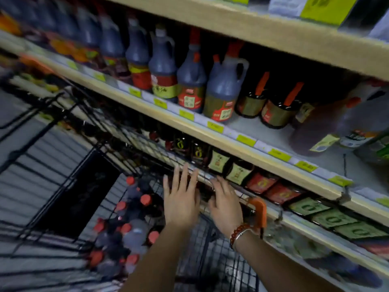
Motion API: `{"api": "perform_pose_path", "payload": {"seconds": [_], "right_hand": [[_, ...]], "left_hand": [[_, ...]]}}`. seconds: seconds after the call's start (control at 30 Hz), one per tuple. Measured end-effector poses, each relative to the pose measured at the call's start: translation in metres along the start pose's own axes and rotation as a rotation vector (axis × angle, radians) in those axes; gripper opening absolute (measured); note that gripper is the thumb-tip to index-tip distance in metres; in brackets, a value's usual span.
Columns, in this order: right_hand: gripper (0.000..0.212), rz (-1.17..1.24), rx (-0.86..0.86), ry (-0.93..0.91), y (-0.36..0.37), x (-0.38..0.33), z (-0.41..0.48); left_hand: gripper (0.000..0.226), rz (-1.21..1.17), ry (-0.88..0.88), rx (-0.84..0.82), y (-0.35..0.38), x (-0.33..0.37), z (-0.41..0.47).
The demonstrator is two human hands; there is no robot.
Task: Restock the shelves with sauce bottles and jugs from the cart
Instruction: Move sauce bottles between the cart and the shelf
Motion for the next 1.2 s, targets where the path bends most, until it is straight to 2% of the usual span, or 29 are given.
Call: {"api": "perform_pose_path", "payload": {"seconds": [0.23, 0.33, 0.43, 0.53, 0.6, 0.67, 0.73, 0.8, 0.87, 1.0, 1.07, 1.13, 1.2], "right_hand": [[0.047, -0.135, -0.498, -0.058, 0.086, -0.026, -0.023], [0.043, -0.101, -0.709, 0.043, 0.113, -0.033, -0.031], [0.036, 0.059, -0.8, 0.188, 0.137, -0.039, -0.035], [0.03, 0.22, -0.817, 0.29, 0.159, -0.041, -0.028], [0.03, 0.352, -0.792, 0.42, 0.173, -0.037, -0.023], [0.037, 0.457, -0.76, 0.498, 0.187, -0.033, -0.018], [0.051, 0.515, -0.756, 0.486, 0.201, -0.033, -0.013], [0.064, 0.599, -0.771, 0.465, 0.213, -0.031, -0.004], [0.075, 0.609, -0.821, 0.469, 0.218, -0.029, 0.007], [0.079, 0.548, -0.945, 0.423, 0.217, -0.021, 0.032], [0.09, 0.528, -1.01, 0.427, 0.219, -0.016, 0.042], [0.104, 0.524, -1.059, 0.45, 0.223, -0.009, 0.055], [0.109, 0.539, -1.077, 0.461, 0.226, -0.005, 0.069]], "left_hand": [[0.07, 0.011, -0.467, -0.153, 0.05, -0.082, -0.113], [0.072, -0.159, -0.749, -0.323, 0.067, -0.101, -0.145], [0.062, -0.284, -0.885, -0.357, 0.078, -0.114, -0.162], [0.054, -0.413, -0.873, -0.43, 0.092, -0.126, -0.163], [0.053, -0.466, -0.855, -0.495, 0.1, -0.128, -0.163], [0.048, -0.335, -0.821, -0.484, 0.102, -0.126, -0.16], [0.044, -0.14, -0.648, -0.448, 0.099, -0.118, -0.149], [0.033, -0.119, -0.498, -0.402, 0.098, -0.104, -0.137], [0.027, -0.204, -0.551, -0.394, 0.102, -0.092, -0.127], [0.026, -0.435, -0.829, -0.248, 0.108, -0.073, -0.121], [0.026, -0.507, -0.92, -0.23, 0.109, -0.069, -0.115], [0.036, -0.453, -0.915, -0.246, 0.111, -0.069, -0.109], [0.055, -0.353, -0.831, -0.135, 0.113, -0.067, -0.108]]}}
Point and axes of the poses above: each hand's wrist, its own z-axis towards the middle knuckle, its own y-axis out of the palm, x = y × z, the point moved 1 cm from there along z, towards the middle knuckle, and after that the axes turned 6 degrees about y, right-handed, at the moved point
